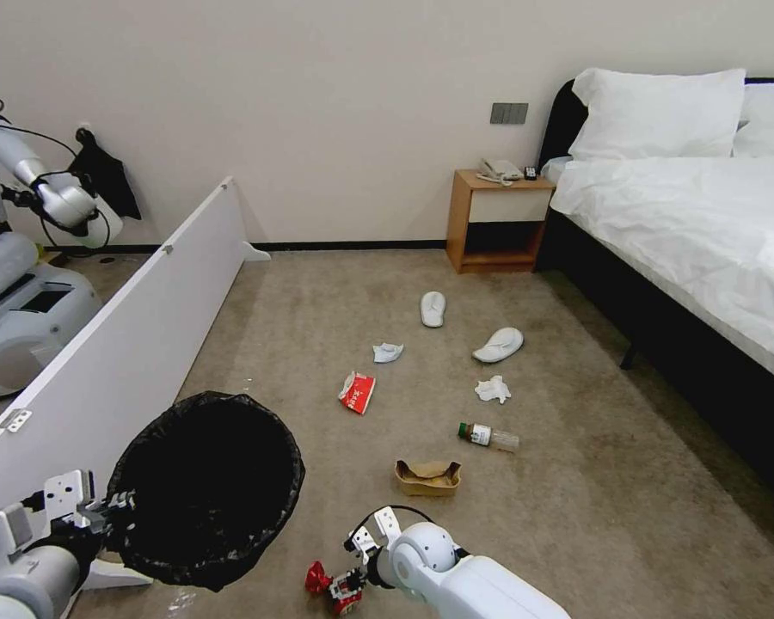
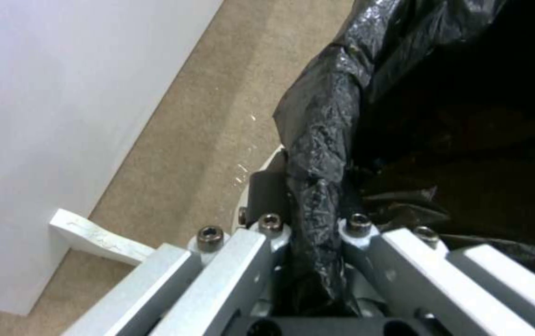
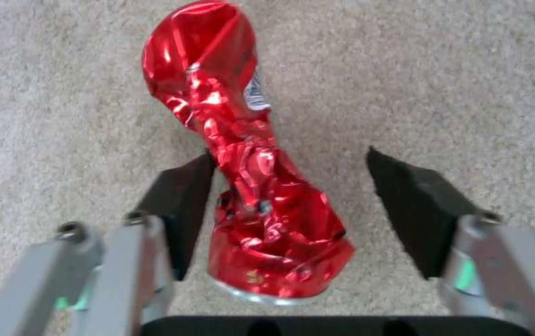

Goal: Pick up the trash bin, then pick up the garbage from the floor and place it into the trash bin.

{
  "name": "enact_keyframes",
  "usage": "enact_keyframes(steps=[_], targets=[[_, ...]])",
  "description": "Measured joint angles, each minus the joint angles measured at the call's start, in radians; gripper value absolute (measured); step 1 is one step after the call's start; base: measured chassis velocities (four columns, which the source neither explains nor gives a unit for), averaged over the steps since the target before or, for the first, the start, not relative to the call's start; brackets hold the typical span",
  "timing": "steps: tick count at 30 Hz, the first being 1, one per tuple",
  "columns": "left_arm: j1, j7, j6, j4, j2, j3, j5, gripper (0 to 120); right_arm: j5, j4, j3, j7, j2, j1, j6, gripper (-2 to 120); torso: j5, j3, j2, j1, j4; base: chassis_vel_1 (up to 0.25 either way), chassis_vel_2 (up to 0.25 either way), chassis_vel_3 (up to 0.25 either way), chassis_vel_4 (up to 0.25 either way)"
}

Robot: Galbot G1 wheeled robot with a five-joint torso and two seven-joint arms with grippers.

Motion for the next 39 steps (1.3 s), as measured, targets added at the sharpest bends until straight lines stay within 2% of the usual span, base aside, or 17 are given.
enact_keyframes(steps=[1,3,4,5,7,8,10,11,15,27,31,33,34,35,37,38,39], targets=[[0.0,0.0,0.0,0.0,0.0,0.0,0.0,2,0.0,0.0,0.0,0.0,0.0,0.0,0.0,61,0.0,0.0,0.0,0.0,0.0,0.0,0.0,0.0,0.0],[0.0,0.0,0.0,0.0,-0.001,0.001,0.0,2,-0.001,0.0,0.0,-0.001,-0.001,-0.001,0.0,55,0.0,0.0,0.0,0.0,0.0,0.0,0.0,0.0,0.0],[0.0,0.0,0.0,0.001,-0.001,0.001,0.0,2,-0.001,0.0,0.0,-0.002,-0.001,-0.002,0.0,48,0.0,0.0,0.0,0.0,0.0,0.0,0.0,0.0,0.0],[0.0,0.0,0.0,0.001,-0.001,0.001,0.0,2,-0.001,0.0,0.0,-0.002,-0.001,-0.002,0.0,48,0.0,0.0,0.0,0.0,0.0,0.0,0.0,0.0,0.0],[0.0,0.0,0.0,0.001,-0.002,0.001,0.0,2,-0.002,0.0,0.0,-0.005,-0.001,-0.005,0.0,36,0.0,0.0,0.0,0.0,0.0,0.0,0.0,0.0,0.0],[0.0,0.0,0.0,0.001,-0.002,0.001,0.0,2,-0.002,0.0,0.0,-0.005,-0.001,-0.005,0.0,36,0.0,0.0,0.0,0.0,0.0,0.0,0.0,0.0,0.0],[0.001,0.0,0.0,0.001,-0.002,0.001,0.0,2,-0.003,0.0,-0.001,-0.007,-0.002,-0.007,0.0,26,0.0,0.0,0.0,0.0,0.0,0.0,0.0,0.0,0.0],[0.001,0.0,0.0,0.001,-0.002,0.001,0.0,2,-0.003,0.0,-0.001,-0.007,-0.002,-0.007,0.0,26,0.0,0.0,0.0,0.0,0.0,0.0,0.0,0.0,0.0],[0.001,0.0,0.0,0.002,-0.001,0.001,0.0,2,-0.007,0.003,-0.001,-0.011,-0.003,-0.008,0.0,14,0.0,0.0,0.0,0.0,0.0,0.0,0.0,0.0,0.0],[-0.002,0.0,0.0,0.009,-0.008,0.004,0.001,2,-0.01,0.034,0.008,-0.016,-0.017,-0.014,0.0,13,-0.0001,0.0,0.0,0.0,0.0001,0.0,0.0,0.0,0.0],[-0.002,0.003,0.0,0.008,-0.01,0.009,0.001,2,-0.031,0.108,0.065,-0.024,-0.047,-0.039,0.0,13,0.0001,0.0,0.0,0.0,0.0001,0.0,0.0,0.0,0.0],[0.0,0.01,0.0,0.008,-0.005,0.013,0.0,2,-0.071,0.193,0.134,-0.034,-0.092,-0.073,0.022,13,0.0002,0.0,0.0,0.0,0.0,0.0,0.0,0.0,0.0],[0.004,0.012,0.0,0.009,0.002,0.015,-0.004,2,-0.128,0.239,0.19,-0.056,-0.129,-0.099,0.072,13,0.0002,0.0,0.0,0.0,0.0,0.0,0.0,0.0,0.0],[0.004,0.012,0.0,0.009,0.002,0.015,-0.004,2,-0.128,0.239,0.19,-0.056,-0.129,-0.099,0.072,13,0.0002,0.0,0.0,0.0,0.0,0.0,0.0,0.0,0.0],[0.007,0.016,0.0,0.015,0.02,0.018,-0.011,2,-0.121,0.324,0.306,-0.062,-0.217,-0.162,0.132,13,0.0004,0.0,0.0,0.0,0.0,0.0,0.0,0.0,0.0],[0.007,0.016,0.0,0.015,0.02,0.018,-0.011,2,-0.121,0.324,0.306,-0.062,-0.217,-0.162,0.132,13,0.0004,0.0,0.0,0.0,0.0,0.0,0.0,0.0,0.0],[0.006,0.016,0.0,0.016,0.027,0.019,-0.015,2,-0.114,0.362,0.35,-0.061,-0.258,-0.188,0.15,13,0.0004,0.0,0.0,0.0,-0.0002,0.0,0.0,0.0,0.0]])
